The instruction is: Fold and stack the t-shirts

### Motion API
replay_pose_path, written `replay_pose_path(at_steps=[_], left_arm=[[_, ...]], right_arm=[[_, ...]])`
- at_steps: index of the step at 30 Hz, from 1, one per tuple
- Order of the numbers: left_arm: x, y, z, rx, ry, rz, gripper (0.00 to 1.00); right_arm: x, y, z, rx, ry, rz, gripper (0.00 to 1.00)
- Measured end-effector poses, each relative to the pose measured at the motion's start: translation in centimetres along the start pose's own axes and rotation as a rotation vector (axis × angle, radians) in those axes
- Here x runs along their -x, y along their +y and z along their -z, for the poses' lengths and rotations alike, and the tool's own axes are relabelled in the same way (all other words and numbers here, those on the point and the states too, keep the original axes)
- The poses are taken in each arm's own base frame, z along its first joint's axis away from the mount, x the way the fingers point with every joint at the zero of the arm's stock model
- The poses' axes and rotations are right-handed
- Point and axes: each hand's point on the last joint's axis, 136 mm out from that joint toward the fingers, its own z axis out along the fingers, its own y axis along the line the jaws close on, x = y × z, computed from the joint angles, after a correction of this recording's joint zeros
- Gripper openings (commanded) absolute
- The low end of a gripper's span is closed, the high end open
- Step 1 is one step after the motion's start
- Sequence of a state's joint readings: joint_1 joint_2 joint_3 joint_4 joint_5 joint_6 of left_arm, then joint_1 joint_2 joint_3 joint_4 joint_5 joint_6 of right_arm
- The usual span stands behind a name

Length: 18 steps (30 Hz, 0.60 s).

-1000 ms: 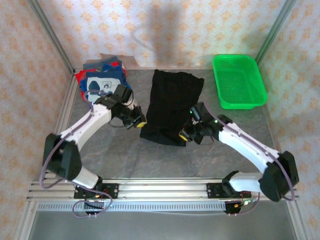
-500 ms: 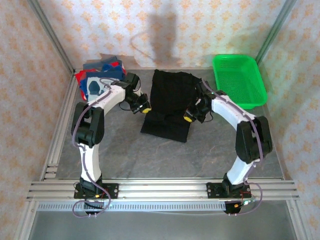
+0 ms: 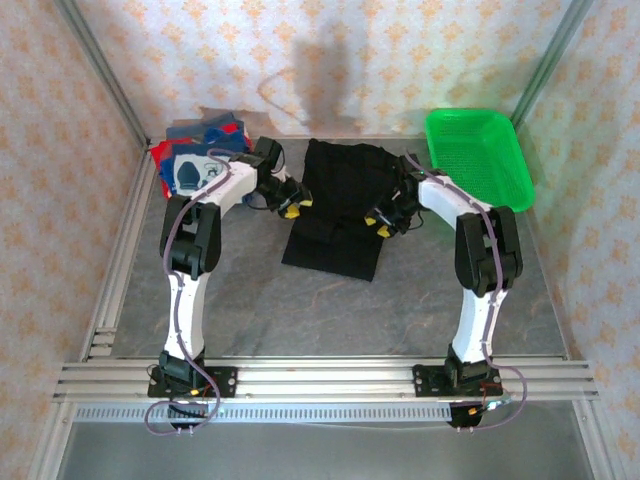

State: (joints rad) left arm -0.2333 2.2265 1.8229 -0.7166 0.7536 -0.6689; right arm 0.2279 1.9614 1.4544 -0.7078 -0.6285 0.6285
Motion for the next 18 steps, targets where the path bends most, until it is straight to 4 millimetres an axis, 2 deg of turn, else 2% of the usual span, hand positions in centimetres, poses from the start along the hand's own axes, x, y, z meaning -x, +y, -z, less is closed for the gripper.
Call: replay_pose_path(at_steps=[3, 6, 8, 10, 12, 14, 15, 16, 18], left_arm=[[0.9, -1.9, 1.0, -0.048, -0.025, 0.001, 0.54], [1.7, -4.0, 2.7, -0.114, -0.066, -0.013, 0.57], [1.4, -4.5, 4.2, -0.137, -0.087, -0.021, 0.58], [0.2, -4.3, 6.4, -0.14, -0.103, -0.03, 0.59], [-1.1, -3.6, 8.2, -0.121, -0.119, -0.053, 0.58], [-2.7, -2.4, 9.4, -0.103, -0.124, -0.068, 0.54], [-3.7, -1.6, 9.6, -0.087, -0.117, -0.069, 0.48], [-4.8, -0.6, 9.5, -0.065, -0.105, -0.066, 0.39], [-6.3, 1.1, 8.5, -0.021, -0.069, -0.069, 0.28]], right_arm=[[1.7, 0.7, 1.2, 0.045, -0.065, -0.014, 0.47], [2.5, 1.9, 4.0, 0.119, -0.153, -0.012, 0.48], [1.7, 2.7, 6.5, 0.179, -0.201, -0.001, 0.48], [-0.1, 3.1, 9.1, 0.238, -0.242, 0.015, 0.47], [-2.2, 2.9, 10.6, 0.275, -0.258, 0.031, 0.4], [-4.5, 2.6, 10.6, 0.294, -0.247, 0.049, 0.3], [-5.9, 2.3, 10.0, 0.291, -0.226, 0.061, 0.23], [-7.1, 1.9, 8.9, 0.279, -0.2, 0.069, 0.15], [-9.0, 0.8, 6.5, 0.25, -0.148, 0.063, 0.09]])
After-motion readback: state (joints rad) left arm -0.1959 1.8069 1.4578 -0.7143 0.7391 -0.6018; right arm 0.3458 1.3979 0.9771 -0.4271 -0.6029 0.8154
